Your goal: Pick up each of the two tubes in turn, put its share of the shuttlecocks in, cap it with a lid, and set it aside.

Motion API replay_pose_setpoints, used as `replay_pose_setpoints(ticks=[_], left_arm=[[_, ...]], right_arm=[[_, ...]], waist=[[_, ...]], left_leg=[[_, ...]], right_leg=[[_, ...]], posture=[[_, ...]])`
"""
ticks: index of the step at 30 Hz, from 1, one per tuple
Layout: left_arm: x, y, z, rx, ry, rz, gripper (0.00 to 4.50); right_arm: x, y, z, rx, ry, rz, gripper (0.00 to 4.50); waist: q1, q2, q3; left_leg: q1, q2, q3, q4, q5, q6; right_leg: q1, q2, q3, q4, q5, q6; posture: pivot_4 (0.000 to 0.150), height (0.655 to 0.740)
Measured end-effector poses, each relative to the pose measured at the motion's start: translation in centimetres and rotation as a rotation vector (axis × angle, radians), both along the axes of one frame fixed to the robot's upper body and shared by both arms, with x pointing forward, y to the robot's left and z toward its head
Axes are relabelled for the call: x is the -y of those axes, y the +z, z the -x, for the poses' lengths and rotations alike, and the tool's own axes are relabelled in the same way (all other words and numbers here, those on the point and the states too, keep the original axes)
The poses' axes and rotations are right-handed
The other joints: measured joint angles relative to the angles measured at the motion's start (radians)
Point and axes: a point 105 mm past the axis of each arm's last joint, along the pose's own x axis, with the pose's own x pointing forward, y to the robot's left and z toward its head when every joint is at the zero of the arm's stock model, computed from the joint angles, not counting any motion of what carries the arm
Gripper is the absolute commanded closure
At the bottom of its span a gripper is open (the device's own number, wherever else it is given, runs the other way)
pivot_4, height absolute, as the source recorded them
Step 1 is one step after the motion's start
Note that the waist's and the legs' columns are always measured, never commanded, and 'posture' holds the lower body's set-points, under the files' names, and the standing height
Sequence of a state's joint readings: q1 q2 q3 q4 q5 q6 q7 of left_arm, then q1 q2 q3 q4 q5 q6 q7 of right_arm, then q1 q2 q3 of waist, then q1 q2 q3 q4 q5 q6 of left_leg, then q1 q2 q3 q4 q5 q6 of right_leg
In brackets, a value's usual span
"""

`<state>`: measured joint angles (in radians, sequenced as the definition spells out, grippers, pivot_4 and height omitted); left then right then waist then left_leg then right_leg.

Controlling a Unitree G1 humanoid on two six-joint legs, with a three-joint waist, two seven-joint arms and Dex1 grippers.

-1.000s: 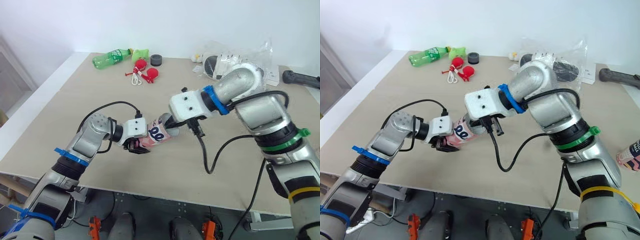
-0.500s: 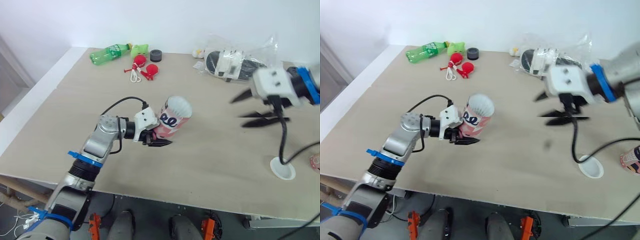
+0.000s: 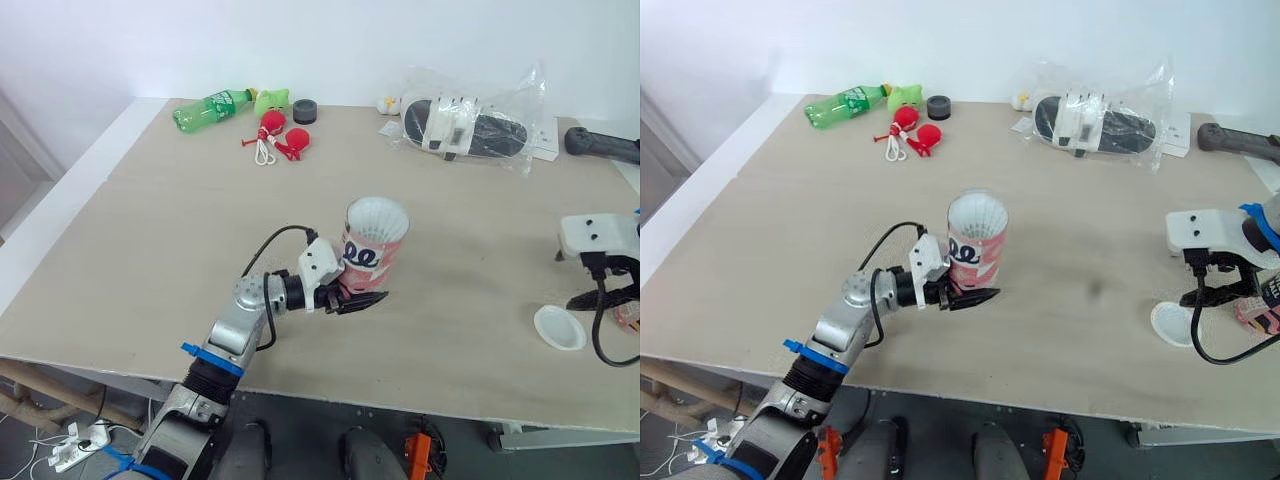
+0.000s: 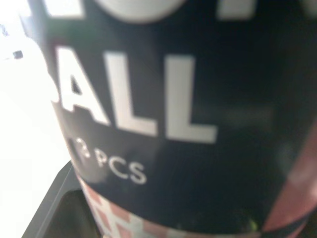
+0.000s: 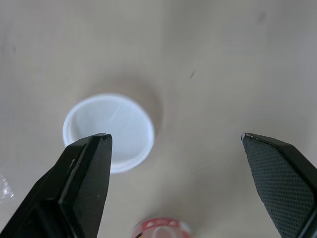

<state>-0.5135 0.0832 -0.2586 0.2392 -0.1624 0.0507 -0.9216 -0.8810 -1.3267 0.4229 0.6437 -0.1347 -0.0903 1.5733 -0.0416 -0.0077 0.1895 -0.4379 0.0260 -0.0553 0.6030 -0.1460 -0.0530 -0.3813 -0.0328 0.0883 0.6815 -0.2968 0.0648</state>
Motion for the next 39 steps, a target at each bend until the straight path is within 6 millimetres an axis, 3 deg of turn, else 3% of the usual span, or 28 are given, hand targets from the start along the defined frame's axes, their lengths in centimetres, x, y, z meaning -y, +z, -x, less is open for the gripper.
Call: replay_pose_setpoints(ticks=[8, 15, 18, 19, 24, 25, 26, 27, 28, 35, 37, 38, 39], left_arm=[[0.3, -1.4, -0.1, -0.04, 0.026, 0.037, 1.43], [0.0, -2.4, -0.1, -0.05, 0.037, 0.025, 1.43], [0.0, -2.5, -0.1, -0.046, 0.038, 0.023, 1.43], [-0.1, -2.5, -0.1, -0.045, 0.038, 0.022, 1.43], [-0.1, -2.7, -0.2, -0.05, 0.041, 0.019, 1.43], [-0.1, -2.7, -0.2, -0.049, 0.043, 0.02, 1.43], [-0.1, -2.7, -0.2, -0.049, 0.043, 0.02, 1.43], [-0.1, -2.7, -0.2, -0.049, 0.046, 0.021, 1.43], [-0.1, -2.7, -0.3, -0.05, 0.049, 0.021, 1.43], [-0.2, -2.7, -0.3, -0.049, 0.057, 0.022, 1.43], [-0.2, -2.7, -0.4, -0.048, 0.059, 0.023, 1.43], [-0.1, -2.7, -0.4, -0.048, 0.057, 0.023, 1.43], [-0.1, -2.7, -0.4, -0.048, 0.058, 0.023, 1.43]], right_arm=[[0.3, -3.7, -0.5, -0.087, -0.063, -0.059, 0.02], [0.9, -5.2, -0.2, -0.132, -0.113, -0.072, 0.02], [1.0, -5.5, -0.4, -0.128, -0.124, -0.077, 0.59], [1.1, -5.5, -0.5, -0.122, -0.13, -0.078, 1.16], [1.2, -5.6, -0.6, -0.12, -0.164, -0.106, 2.82], [1.2, -5.7, -0.5, -0.123, -0.167, -0.112, 3.44], [1.2, -5.7, -0.5, -0.124, -0.168, -0.113, 3.64], [1.3, -5.7, -0.5, -0.124, -0.17, -0.113, 4.22], [1.3, -5.6, -0.5, -0.124, -0.172, -0.111, 4.47], [0.8, -5.4, -0.7, -0.125, -0.144, -0.115, 4.47], [0.0, -4.7, -1.0, -0.1, -0.091, -0.117, 4.47], [-1.3, -3.0, -1.3, -0.054, -0.02, -0.12, 4.47], [-1.6, -2.4, -1.3, -0.037, -0.003, -0.123, 4.47]], waist=[[-0.004, 0.001, 0.0], [-0.004, 0.002, 0.0], [-0.004, 0.001, 0.0], [-0.004, 0.001, 0.0], [-0.004, 0.001, 0.0], [-0.004, 0.001, 0.0], [-0.004, 0.001, 0.0], [-0.004, 0.001, 0.0], [-0.004, 0.001, 0.0], [-0.004, 0.001, 0.0], [-0.004, 0.002, -0.001], [-0.005, 0.006, -0.002], [-0.005, 0.006, -0.002]], left_leg=[[0.001, -0.001, -0.001, 0.0, 0.003, -0.004], [0.001, -0.001, -0.001, 0.0, 0.003, -0.005], [0.005, -0.001, -0.002, 0.0, 0.003, -0.005], [0.007, -0.001, -0.001, 0.0, 0.003, -0.005], [0.008, -0.001, -0.003, 0.0, 0.003, -0.006], [0.008, -0.001, -0.003, 0.0, 0.003, -0.006], [0.008, -0.001, -0.003, 0.0, 0.003, -0.006], [0.008, -0.001, -0.003, 0.0, 0.004, -0.006], [0.008, -0.001, -0.003, 0.0, 0.004, -0.006], [0.008, -0.001, -0.003, 0.0, 0.004, -0.006], [0.008, -0.001, -0.002, 0.0, 0.004, -0.006], [0.008, -0.002, -0.002, -0.001, 0.004, -0.006], [0.008, -0.002, -0.002, -0.001, 0.004, -0.006]], right_leg=[[0.001, 0.0, 0.0, 0.0, 0.001, 0.002], [0.002, 0.0, 0.0, 0.0, 0.001, 0.002], [0.008, 0.0, -0.001, 0.0, 0.001, 0.002], [0.01, 0.0, -0.001, 0.0, 0.001, 0.002], [0.011, 0.0, -0.002, 0.0, 0.001, 0.002], [0.011, 0.0, -0.002, 0.0, 0.001, 0.002], [0.011, 0.0, -0.002, 0.0, 0.001, 0.002], [0.011, 0.0, -0.002, 0.0, 0.001, 0.002], [0.011, 0.0, -0.002, 0.0, 0.001, 0.002], [0.011, 0.0, -0.002, 0.0, 0.001, 0.002], [0.011, 0.0, -0.001, 0.0, 0.001, 0.002], [0.01, -0.001, 0.0, 0.0, 0.001, 0.003], [0.01, -0.001, 0.0, 0.0, 0.001, 0.003]], posture=[[0.15, 0.74], [0.15, 0.74], [0.15, 0.74], [0.15, 0.74], [0.15, 0.74], [0.15, 0.74], [0.15, 0.74], [0.15, 0.74], [0.15, 0.74], [0.15, 0.74], [0.15, 0.74], [0.15, 0.74], [0.15, 0.74]])
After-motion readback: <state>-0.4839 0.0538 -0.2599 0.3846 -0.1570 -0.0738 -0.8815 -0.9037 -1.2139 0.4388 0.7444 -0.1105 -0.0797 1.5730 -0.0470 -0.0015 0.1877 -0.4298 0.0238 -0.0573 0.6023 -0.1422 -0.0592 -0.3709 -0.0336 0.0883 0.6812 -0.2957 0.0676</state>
